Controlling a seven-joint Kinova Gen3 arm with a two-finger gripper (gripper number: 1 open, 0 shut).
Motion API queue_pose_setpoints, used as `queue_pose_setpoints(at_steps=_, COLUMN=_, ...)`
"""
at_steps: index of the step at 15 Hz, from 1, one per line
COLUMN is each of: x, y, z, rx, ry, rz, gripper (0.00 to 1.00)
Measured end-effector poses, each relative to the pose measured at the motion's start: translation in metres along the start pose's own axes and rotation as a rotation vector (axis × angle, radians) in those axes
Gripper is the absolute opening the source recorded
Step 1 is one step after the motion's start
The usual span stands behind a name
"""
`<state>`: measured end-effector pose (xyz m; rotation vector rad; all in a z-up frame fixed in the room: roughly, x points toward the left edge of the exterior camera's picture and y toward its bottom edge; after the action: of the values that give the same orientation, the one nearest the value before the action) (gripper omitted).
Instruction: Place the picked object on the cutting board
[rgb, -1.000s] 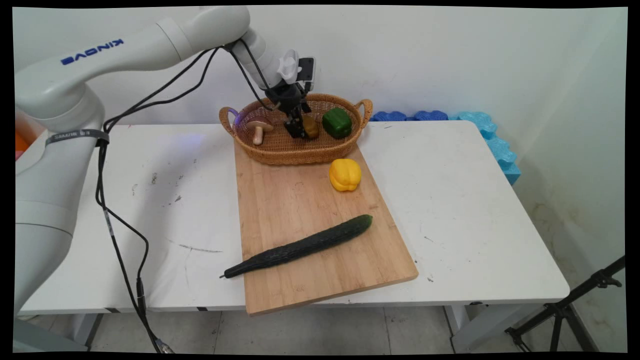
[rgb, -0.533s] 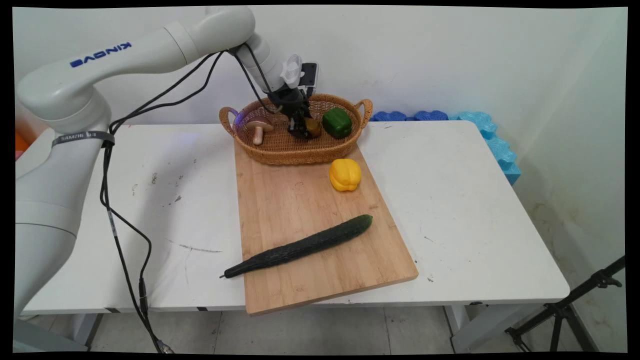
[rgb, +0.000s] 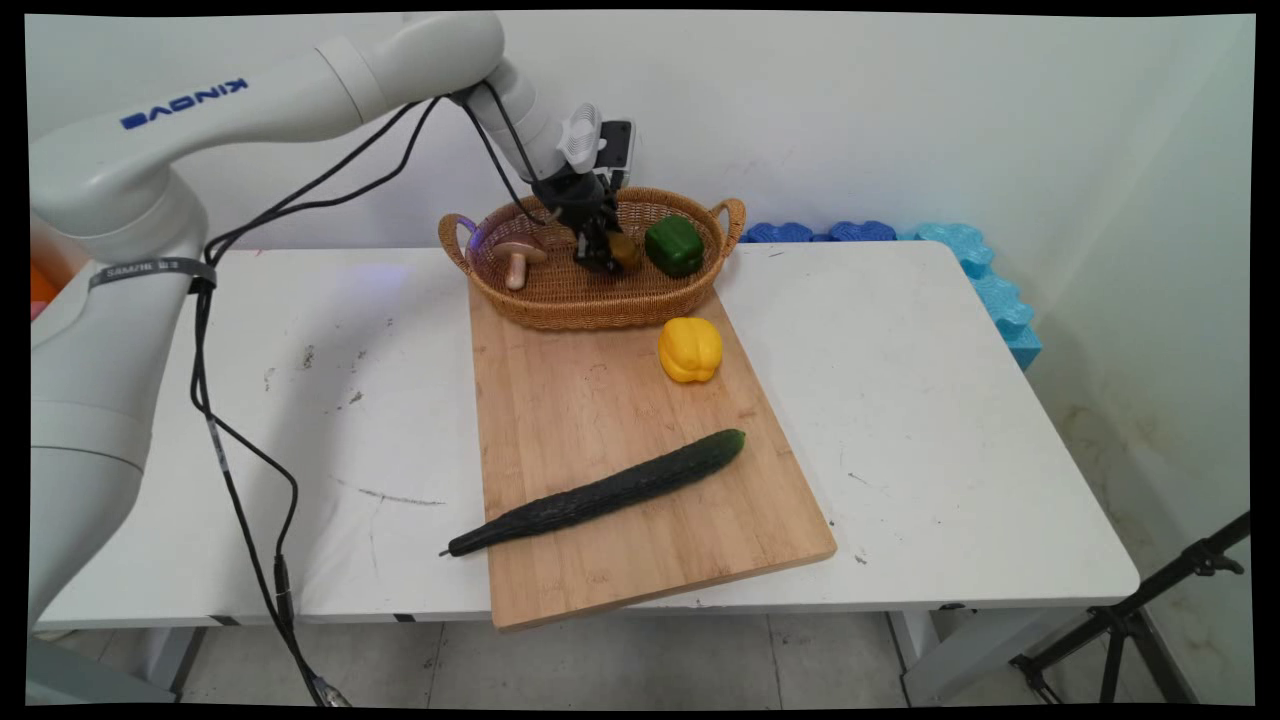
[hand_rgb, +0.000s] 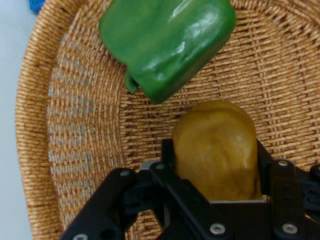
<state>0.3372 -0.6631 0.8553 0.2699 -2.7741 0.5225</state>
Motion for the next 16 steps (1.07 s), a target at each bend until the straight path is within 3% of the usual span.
queue_pose_setpoints(at_steps=9, x=0.008, y=0.021, z=-0.043, rx=0.038, ry=0.019, rz=-0.057, gripper=0.00)
queue_pose_setpoints(at_steps=16, x=0.020, y=0.061, z=-0.086, rx=0.048, ry=0.044, rz=-0.162, gripper=0.00)
